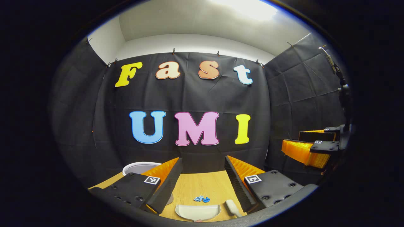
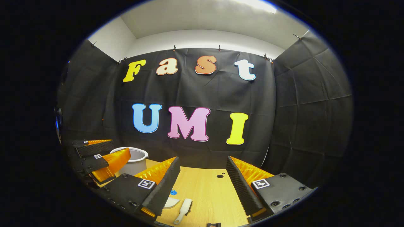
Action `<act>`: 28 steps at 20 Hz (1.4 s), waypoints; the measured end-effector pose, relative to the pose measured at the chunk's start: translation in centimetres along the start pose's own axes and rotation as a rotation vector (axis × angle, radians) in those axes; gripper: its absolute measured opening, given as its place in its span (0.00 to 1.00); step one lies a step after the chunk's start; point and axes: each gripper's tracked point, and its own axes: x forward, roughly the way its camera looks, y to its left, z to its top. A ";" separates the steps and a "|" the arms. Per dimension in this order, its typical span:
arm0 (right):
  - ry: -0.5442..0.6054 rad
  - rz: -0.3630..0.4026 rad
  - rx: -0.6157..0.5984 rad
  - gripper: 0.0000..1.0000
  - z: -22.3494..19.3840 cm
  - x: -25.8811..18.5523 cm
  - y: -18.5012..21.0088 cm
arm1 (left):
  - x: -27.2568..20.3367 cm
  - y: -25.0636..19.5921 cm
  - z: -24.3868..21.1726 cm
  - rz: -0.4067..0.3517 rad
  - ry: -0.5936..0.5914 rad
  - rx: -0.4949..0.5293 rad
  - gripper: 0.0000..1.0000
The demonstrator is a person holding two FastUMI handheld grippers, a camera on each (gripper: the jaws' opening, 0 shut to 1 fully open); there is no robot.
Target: Pick up the small broom and dustpan from the desktop, sweep the trash into the dustpan with the broom, and then empty the trash into the garbage bin.
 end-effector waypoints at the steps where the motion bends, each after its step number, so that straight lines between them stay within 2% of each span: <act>1: 0.002 0.000 0.000 0.92 -0.1 0.1 0.1 | 0.1 0.1 -0.1 -0.001 0.003 0.000 0.80; 7: 0.012 -0.001 0.006 0.92 -0.4 0.4 0.9 | 0.5 0.5 -0.4 -0.008 0.011 -0.005 0.80; 8: 0.011 -0.002 0.006 0.95 -0.3 0.4 1.1 | 0.4 0.6 -0.4 -0.010 0.010 -0.006 0.80; 10: 0.013 -0.003 0.005 0.95 -0.3 0.6 1.4 | 0.6 0.7 -0.4 -0.012 0.011 -0.003 0.80; 11: 0.014 -0.003 0.004 0.92 -0.3 0.6 1.5 | 0.8 0.8 -0.6 -0.012 0.014 -0.002 0.80; 17: 0.033 0.004 0.005 0.92 -0.9 1.3 2.6 | 1.1 1.4 -1.8 -0.015 0.056 -0.021 0.80; 18: 0.039 0.008 0.007 0.95 -1.0 1.5 2.8 | 1.1 1.5 -2.3 -0.018 0.070 -0.041 0.80; 20: 0.047 0.016 0.012 0.92 -1.3 1.8 3.4 | 1.1 1.7 -3.4 -0.019 0.108 -0.074 0.80; 26: 0.106 0.024 0.030 0.92 -4.5 2.6 4.8 | 1.4 1.3 -6.3 -0.046 0.195 -0.079 0.80; 27: 0.118 0.022 0.034 0.95 -5.2 2.8 4.8 | 1.5 1.1 -7.0 -0.052 0.219 -0.091 0.80; 28: 0.133 0.026 0.040 0.92 -6.0 3.0 5.0 | 1.7 0.9 -7.8 -0.052 0.246 -0.103 0.80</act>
